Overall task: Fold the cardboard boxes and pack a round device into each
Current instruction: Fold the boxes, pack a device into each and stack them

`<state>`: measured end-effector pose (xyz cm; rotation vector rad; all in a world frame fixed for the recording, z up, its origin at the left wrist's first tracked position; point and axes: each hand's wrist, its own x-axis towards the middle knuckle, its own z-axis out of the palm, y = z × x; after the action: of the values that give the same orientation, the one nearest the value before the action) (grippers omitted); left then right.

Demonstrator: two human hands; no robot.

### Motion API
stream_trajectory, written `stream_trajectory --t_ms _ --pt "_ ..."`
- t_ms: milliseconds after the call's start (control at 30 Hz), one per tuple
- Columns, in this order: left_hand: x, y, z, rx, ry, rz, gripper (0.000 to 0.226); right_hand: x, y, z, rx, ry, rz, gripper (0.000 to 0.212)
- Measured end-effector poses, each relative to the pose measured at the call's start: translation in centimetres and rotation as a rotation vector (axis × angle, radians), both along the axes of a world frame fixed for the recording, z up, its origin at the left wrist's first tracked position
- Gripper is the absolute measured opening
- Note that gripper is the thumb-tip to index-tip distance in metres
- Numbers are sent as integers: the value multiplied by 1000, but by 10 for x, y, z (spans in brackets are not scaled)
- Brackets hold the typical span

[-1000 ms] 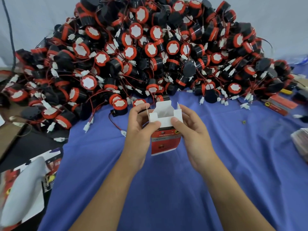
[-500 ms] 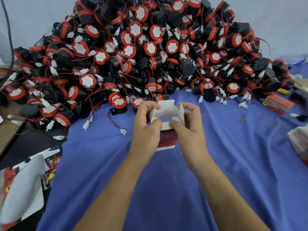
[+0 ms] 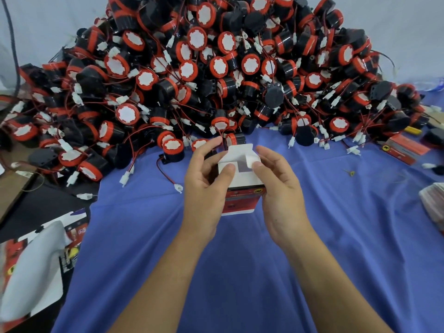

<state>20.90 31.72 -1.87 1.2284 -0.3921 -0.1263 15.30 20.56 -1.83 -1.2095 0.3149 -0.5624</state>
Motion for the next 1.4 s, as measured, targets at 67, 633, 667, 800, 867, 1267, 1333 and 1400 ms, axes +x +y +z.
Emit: stream_trajectory --t_ms 67,633,667,800,867,1267,1333,1400 --pt "1 -1 1 -2 15 -10 45 1 1 -1 -24 3 4 30" --pt "2 -3 10 102 105 -120 27 -2 0 5 -46 36 77 17" --pt "1 -3 11 83 116 -138 36 -2 0 6 -43 31 72 18" --pt "-2 -3 7 112 89 -81 25 -2 1 5 -63 16 80 10" --pt "-3 -3 4 132 84 -66 19 -3 0 2 -66 28 70 14" --pt "-4 -7 3 244 -74 19 54 -4 0 -1 -191 59 -8 49" --pt "-5 -9 4 253 -110 29 55 -4 1 0 -184 71 -20 49" --pt "-7 -13 6 248 -132 55 55 -4 2 2 -175 93 -55 48"
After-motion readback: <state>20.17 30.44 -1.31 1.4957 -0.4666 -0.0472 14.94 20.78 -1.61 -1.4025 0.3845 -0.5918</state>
